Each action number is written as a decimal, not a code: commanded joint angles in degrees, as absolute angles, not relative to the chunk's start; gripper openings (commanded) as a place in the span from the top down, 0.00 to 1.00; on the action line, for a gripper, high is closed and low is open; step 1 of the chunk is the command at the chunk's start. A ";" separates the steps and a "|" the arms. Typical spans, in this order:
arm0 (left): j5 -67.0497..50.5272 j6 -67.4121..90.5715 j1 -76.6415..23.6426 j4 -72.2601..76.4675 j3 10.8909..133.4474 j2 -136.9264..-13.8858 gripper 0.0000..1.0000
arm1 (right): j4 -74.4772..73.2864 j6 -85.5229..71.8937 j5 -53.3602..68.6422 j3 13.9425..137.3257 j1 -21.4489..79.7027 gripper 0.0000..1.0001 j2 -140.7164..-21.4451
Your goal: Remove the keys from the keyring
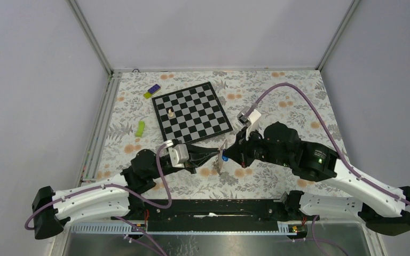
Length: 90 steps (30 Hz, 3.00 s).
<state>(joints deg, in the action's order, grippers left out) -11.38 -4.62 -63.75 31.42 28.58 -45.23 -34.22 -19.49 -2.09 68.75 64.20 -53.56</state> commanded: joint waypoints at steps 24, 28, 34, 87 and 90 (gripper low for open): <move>-15.08 -12.01 -62.84 31.81 28.74 -33.68 1.00 | 4.59 -53.96 -7.21 46.63 64.54 1.00 -39.74; -15.72 -12.27 -62.84 32.84 28.65 -33.91 1.00 | 7.37 -57.34 -7.24 43.93 64.51 1.00 -39.64; -16.63 -13.04 -62.89 34.06 28.19 -33.48 1.00 | 10.98 -61.41 -7.78 40.43 64.56 1.00 -39.56; -25.47 -51.29 -62.84 27.33 28.21 -21.05 1.00 | 33.34 -63.61 4.28 41.68 64.51 1.00 -52.48; -26.87 -51.06 -62.85 26.93 28.33 -20.78 1.00 | 32.78 -65.11 5.06 41.82 64.51 1.00 -53.33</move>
